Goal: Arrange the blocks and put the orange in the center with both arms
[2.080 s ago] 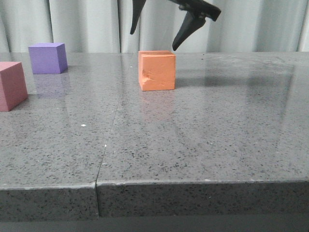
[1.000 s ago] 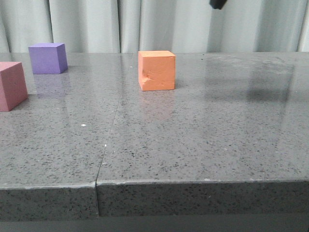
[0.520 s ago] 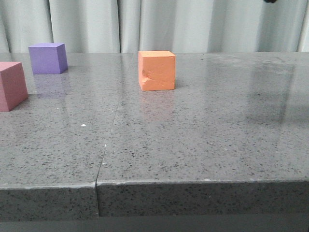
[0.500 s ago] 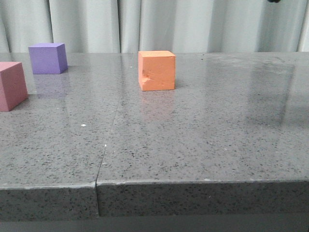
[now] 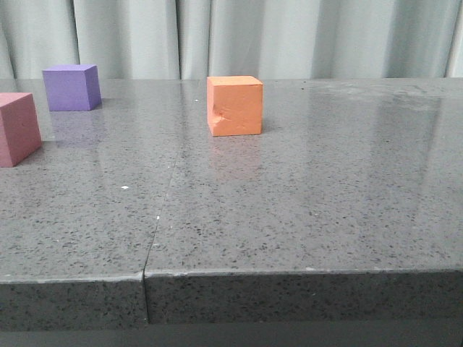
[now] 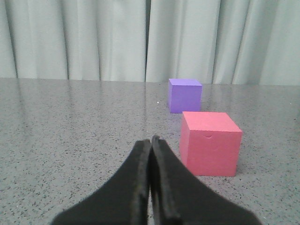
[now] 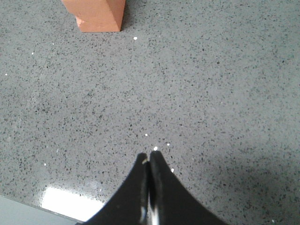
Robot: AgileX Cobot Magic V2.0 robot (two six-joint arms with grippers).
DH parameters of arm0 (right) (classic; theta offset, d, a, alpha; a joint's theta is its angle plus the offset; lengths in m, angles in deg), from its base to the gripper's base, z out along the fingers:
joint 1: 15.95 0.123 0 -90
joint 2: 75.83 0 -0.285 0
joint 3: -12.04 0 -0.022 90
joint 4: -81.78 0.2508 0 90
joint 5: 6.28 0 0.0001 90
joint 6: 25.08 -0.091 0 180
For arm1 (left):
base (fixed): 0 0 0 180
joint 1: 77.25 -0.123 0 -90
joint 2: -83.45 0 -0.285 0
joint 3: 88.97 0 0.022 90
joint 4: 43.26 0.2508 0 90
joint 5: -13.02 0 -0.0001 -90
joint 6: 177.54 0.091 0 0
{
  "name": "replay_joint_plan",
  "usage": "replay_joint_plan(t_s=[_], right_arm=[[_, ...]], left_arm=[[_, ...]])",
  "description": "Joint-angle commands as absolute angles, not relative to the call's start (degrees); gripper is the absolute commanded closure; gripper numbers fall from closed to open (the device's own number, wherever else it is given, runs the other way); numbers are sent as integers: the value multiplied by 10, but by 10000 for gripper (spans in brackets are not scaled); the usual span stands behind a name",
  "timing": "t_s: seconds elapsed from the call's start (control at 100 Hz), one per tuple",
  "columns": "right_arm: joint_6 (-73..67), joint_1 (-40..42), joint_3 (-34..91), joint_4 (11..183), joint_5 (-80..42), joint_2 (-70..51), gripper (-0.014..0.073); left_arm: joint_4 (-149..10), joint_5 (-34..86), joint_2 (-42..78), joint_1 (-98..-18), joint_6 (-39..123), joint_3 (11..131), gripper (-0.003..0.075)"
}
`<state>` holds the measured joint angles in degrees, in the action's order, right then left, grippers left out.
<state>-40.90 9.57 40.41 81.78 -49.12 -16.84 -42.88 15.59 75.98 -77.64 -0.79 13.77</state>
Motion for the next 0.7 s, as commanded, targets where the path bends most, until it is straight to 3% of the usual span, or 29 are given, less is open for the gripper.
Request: replay_joint_plan(t_s=[0.0, 0.4, 0.69], right_arm=[[-403, 95, 422, 808, -427, -203, 653], [-403, 95, 559, 779, -338, -379, 653], [-403, 95, 588, 779, -338, -445, 653]], left_arm=[[-433, 109, 776, -777, -9, 115, 741], [-433, 108, 776, -777, -9, 115, 741], [-433, 103, 776, -777, -9, 134, 741]])
